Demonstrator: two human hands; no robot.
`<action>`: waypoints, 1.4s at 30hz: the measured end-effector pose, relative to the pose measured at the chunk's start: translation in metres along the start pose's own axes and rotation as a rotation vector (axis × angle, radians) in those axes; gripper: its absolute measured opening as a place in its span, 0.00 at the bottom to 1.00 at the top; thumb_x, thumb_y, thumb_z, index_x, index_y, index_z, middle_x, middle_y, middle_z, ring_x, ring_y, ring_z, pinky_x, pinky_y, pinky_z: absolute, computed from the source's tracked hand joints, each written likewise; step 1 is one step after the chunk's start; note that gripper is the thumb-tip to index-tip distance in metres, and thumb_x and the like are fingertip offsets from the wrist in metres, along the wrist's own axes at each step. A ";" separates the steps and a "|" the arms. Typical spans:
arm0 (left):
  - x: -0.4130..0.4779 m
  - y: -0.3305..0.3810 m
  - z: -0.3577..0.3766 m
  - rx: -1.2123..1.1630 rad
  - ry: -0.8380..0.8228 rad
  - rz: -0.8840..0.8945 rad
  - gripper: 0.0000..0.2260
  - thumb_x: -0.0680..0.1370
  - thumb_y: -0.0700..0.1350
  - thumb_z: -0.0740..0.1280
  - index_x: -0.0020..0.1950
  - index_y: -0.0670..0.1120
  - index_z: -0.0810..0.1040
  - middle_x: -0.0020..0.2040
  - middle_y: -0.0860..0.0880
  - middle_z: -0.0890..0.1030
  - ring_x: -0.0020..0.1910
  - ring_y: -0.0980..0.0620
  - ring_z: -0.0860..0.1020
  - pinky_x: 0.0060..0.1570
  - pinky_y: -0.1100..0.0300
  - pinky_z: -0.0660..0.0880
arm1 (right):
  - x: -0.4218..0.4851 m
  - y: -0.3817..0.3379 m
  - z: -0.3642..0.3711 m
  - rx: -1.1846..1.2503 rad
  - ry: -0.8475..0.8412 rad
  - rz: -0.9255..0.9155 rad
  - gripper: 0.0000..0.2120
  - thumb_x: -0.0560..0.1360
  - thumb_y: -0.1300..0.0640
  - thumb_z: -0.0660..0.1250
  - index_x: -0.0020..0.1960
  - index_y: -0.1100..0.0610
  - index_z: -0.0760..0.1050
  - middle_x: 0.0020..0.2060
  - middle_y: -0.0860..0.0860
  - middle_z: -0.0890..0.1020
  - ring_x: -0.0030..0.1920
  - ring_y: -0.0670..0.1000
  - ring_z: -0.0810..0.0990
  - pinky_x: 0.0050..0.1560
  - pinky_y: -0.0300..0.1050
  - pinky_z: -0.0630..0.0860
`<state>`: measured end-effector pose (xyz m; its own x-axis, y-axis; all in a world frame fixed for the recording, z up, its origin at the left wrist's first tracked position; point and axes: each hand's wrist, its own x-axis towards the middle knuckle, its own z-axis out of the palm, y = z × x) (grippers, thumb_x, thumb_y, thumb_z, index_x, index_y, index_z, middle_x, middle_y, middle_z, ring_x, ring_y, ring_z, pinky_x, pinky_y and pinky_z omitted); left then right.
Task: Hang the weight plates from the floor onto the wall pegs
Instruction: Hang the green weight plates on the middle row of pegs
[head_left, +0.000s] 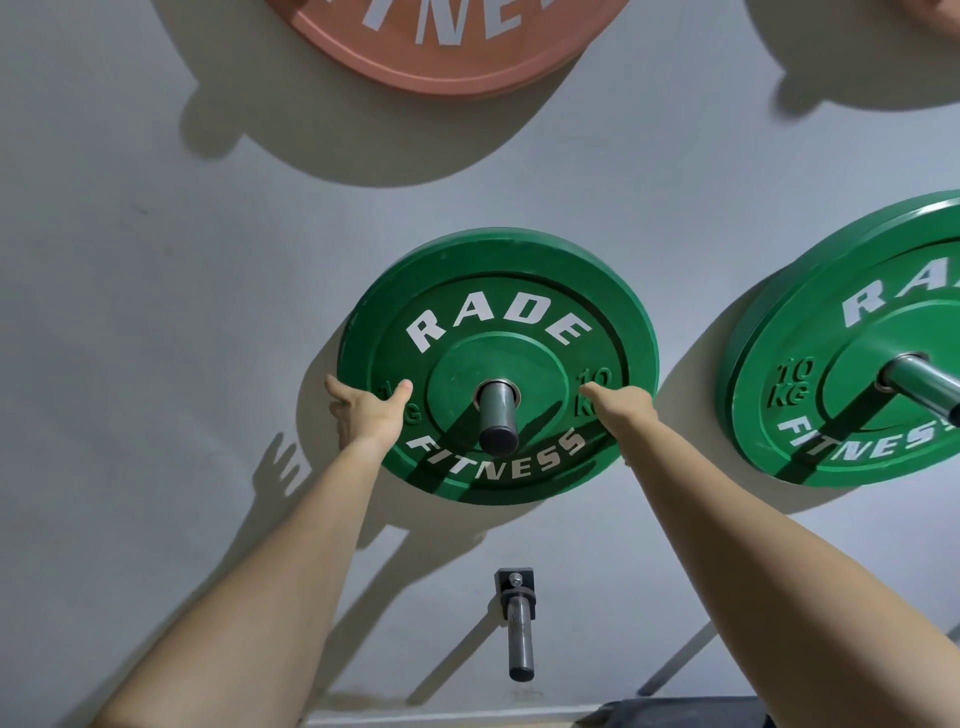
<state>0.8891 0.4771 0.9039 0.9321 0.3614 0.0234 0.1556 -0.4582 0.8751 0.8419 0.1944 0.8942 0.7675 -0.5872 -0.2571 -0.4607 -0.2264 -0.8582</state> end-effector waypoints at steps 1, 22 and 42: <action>-0.006 0.003 -0.005 0.041 0.016 0.039 0.47 0.76 0.59 0.70 0.81 0.46 0.41 0.78 0.37 0.58 0.70 0.34 0.69 0.63 0.40 0.71 | -0.006 0.001 -0.007 -0.047 0.014 -0.068 0.18 0.76 0.44 0.67 0.45 0.60 0.74 0.43 0.58 0.78 0.39 0.55 0.77 0.42 0.48 0.75; -0.223 0.060 -0.126 0.829 -0.176 0.571 0.37 0.76 0.64 0.64 0.78 0.47 0.60 0.74 0.45 0.67 0.72 0.41 0.66 0.62 0.45 0.69 | -0.204 -0.012 -0.140 -0.664 0.056 -0.646 0.24 0.72 0.43 0.69 0.59 0.56 0.68 0.54 0.56 0.74 0.51 0.58 0.76 0.48 0.51 0.75; -0.472 0.016 -0.195 0.670 -0.247 0.506 0.31 0.77 0.63 0.63 0.75 0.46 0.65 0.71 0.43 0.69 0.67 0.41 0.71 0.63 0.44 0.71 | -0.433 0.124 -0.260 -0.867 0.164 -0.782 0.33 0.73 0.39 0.68 0.70 0.57 0.66 0.64 0.58 0.72 0.65 0.62 0.69 0.62 0.60 0.71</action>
<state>0.3878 0.4569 1.0013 0.9733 -0.1654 0.1593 -0.2092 -0.9246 0.3182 0.3364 0.2181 1.0143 0.9384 -0.1331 0.3190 -0.0880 -0.9844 -0.1521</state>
